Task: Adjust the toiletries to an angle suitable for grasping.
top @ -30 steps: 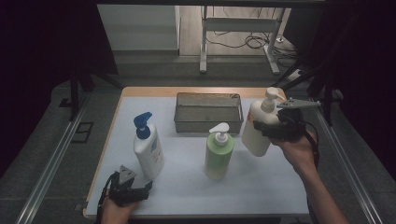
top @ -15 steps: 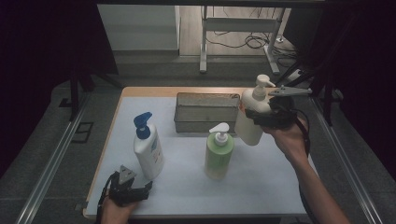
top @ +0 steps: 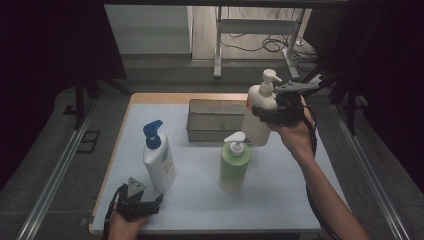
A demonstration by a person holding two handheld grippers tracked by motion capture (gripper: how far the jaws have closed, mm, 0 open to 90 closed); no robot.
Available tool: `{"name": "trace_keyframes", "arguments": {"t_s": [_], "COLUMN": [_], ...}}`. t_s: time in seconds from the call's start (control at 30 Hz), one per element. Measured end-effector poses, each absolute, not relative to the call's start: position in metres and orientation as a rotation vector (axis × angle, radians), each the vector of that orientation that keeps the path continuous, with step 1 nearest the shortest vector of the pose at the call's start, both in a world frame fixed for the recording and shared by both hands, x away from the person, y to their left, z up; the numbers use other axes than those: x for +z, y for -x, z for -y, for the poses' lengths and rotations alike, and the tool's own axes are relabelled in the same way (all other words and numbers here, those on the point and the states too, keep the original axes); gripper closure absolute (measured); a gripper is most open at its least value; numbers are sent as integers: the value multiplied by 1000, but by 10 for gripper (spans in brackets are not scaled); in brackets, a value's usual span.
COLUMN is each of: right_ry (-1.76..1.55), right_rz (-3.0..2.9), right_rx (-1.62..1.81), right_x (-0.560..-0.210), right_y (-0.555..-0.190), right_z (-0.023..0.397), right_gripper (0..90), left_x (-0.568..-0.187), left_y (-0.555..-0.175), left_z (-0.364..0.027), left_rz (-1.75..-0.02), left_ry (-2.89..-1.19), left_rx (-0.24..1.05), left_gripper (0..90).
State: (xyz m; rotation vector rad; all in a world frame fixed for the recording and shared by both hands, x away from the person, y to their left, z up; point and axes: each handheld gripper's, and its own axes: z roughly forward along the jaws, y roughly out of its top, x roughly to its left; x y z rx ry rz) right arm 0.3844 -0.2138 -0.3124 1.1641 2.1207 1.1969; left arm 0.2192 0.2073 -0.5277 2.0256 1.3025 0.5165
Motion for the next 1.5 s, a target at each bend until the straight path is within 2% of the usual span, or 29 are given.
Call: {"name": "trace_keyframes", "arguments": {"t_s": [0.83,1.5], "right_ry": [-1170,-1155], "right_rz": [-2057,-2012], "right_rx": [1268,1283], "right_x": [-331,-342], "right_y": [-434,-459], "right_z": [176,147], "right_gripper": [368,368], "left_x": [-528,-528], "left_y": [-219,-219], "left_z": [-207,-207], "left_rz": [-1305,-1305], "left_ry": [-2023,-2025], "left_rx": [514,512], "left_gripper": [120,120]}}
